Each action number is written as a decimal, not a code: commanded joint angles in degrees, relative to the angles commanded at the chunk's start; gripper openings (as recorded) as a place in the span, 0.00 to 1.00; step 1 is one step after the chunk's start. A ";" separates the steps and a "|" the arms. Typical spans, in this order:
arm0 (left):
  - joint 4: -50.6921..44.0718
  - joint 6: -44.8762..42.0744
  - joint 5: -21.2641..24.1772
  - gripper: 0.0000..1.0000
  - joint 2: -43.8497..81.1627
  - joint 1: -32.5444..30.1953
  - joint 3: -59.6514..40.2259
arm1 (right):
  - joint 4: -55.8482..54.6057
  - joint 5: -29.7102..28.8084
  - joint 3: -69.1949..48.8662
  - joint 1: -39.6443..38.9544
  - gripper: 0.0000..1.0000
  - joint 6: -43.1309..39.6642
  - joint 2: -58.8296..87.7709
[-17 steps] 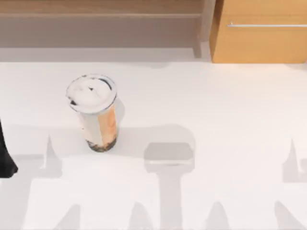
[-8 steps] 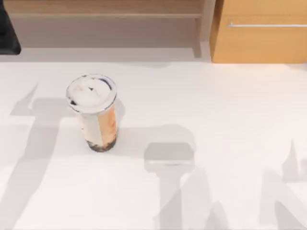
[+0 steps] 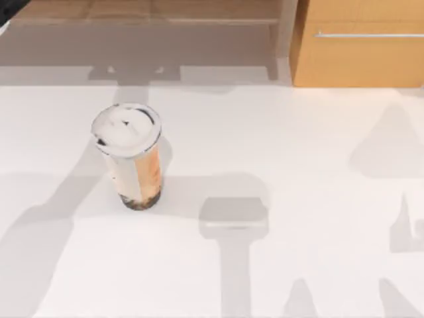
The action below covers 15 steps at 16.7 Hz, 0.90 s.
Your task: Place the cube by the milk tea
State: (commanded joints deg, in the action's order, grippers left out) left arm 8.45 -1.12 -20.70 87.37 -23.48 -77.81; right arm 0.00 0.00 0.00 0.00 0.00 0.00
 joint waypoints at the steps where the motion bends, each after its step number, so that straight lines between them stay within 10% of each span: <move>1: 0.45 0.02 -0.99 1.00 3.67 -0.89 -3.42 | 0.00 0.00 0.00 0.00 1.00 0.00 0.00; 15: 0.54 0.12 -3.25 1.00 15.41 -2.73 -16.38 | 0.00 0.00 0.00 0.00 1.00 0.00 0.00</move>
State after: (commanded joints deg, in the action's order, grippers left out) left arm 8.99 -1.00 -23.95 102.77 -26.20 -94.18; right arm 0.00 0.00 0.00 0.00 0.00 0.00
